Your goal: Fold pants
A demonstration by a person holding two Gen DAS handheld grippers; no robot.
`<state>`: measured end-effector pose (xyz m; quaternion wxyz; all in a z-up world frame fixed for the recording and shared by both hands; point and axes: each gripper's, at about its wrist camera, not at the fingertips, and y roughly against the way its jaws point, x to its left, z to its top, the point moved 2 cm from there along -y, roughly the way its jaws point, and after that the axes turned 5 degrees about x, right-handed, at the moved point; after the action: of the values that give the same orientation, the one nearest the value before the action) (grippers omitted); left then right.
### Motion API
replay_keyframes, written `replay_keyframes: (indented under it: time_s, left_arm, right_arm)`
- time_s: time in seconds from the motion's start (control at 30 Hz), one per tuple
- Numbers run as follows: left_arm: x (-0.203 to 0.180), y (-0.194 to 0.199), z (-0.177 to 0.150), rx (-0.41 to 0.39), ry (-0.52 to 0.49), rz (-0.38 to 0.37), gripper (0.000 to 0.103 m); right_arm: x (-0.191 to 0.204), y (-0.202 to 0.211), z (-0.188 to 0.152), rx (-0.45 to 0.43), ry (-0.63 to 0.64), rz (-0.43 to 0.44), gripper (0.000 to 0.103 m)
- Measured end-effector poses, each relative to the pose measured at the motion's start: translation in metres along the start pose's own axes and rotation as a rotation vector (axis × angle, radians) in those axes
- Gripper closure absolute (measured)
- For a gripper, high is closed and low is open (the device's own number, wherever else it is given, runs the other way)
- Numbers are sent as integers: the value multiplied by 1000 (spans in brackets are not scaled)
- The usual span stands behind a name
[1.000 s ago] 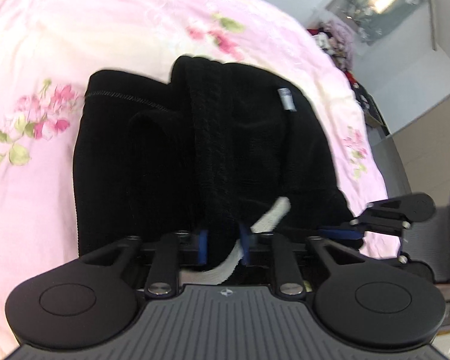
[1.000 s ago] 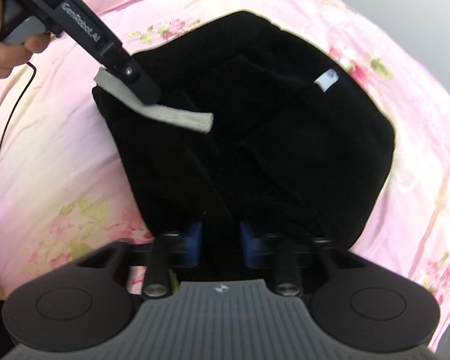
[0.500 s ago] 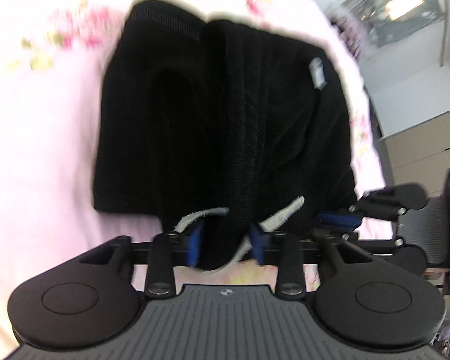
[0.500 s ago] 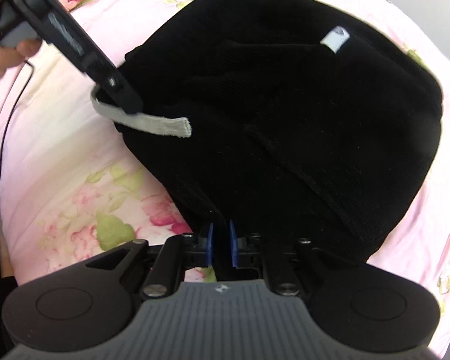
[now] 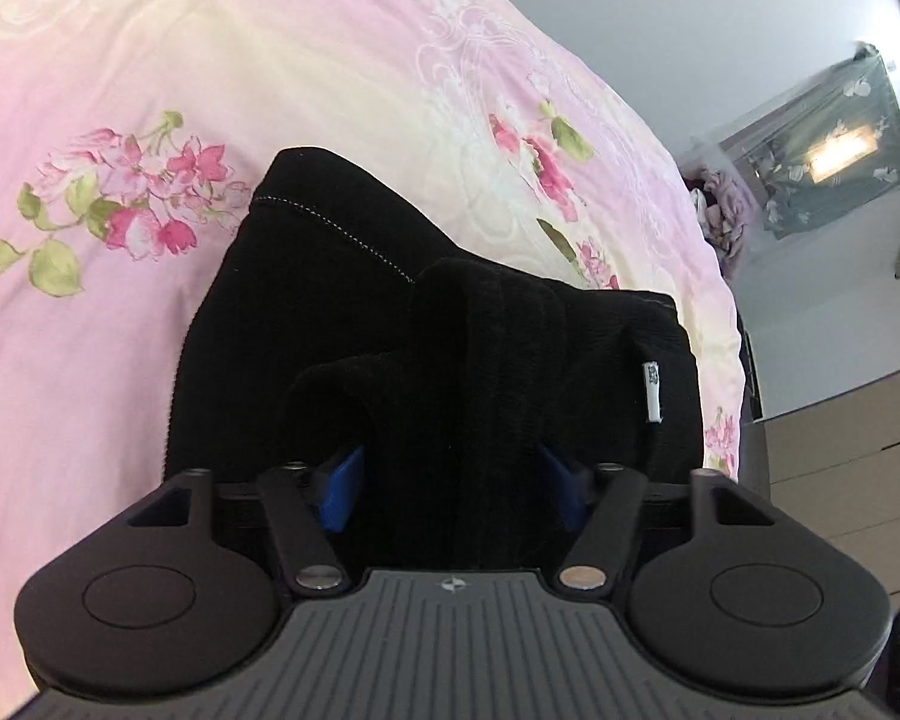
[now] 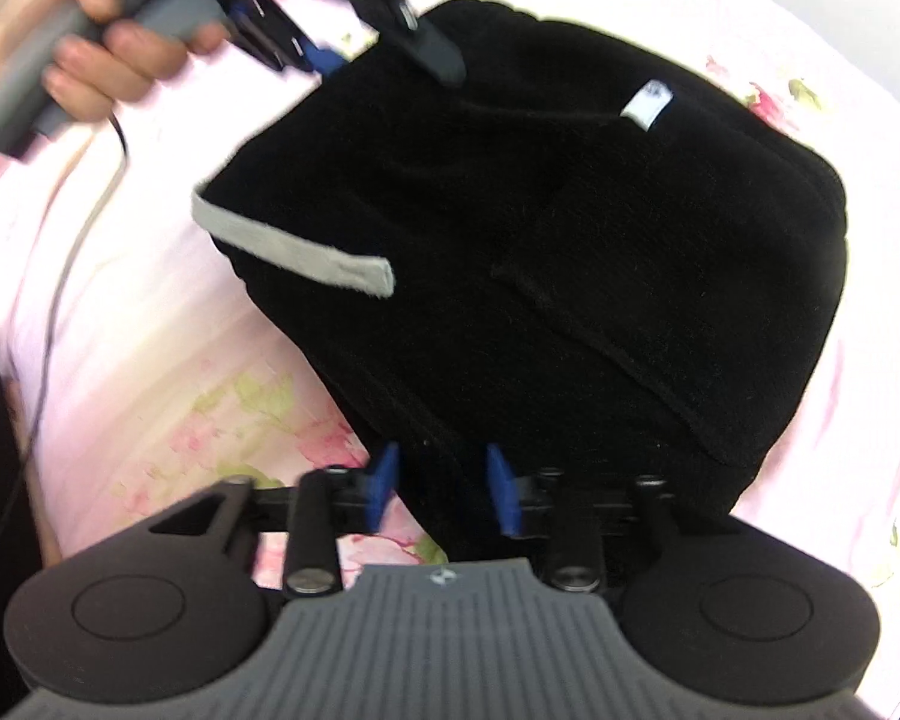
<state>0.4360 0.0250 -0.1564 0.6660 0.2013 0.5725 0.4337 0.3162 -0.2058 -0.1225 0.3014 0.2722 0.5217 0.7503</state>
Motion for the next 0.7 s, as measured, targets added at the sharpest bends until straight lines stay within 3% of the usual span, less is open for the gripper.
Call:
replay_keyframes:
  time_s: [0.1,0.17,0.23,0.33,0.53,0.63,0.7]
  left_arm:
    - [-6,2,-3,-27,-42,22,70]
    - [-19,12,-5,-41,-99,37,75]
    - [-33,27,-3,-57,-178,43,79]
    - [-51,45,11,-56,-282,92,79]
    - [-10,27,33,27,-230,171,78]
    - [15,8,32,8,-183,132,75]
    - [20,-2,30,-9,-211,143,71]
  right_arm:
    - [-11,18,1,-49,-45,-23,47]
    - [-22,28,1,-78,-83,-65,40]
    - [-34,33,-1,-100,-119,-104,40]
    - [-54,39,-1,-136,-201,-111,40]
    - [-66,25,7,-192,-302,-14,41]
    - [-62,8,15,-171,-274,-72,41]
    - [-58,-3,17,-153,-231,-102,33]
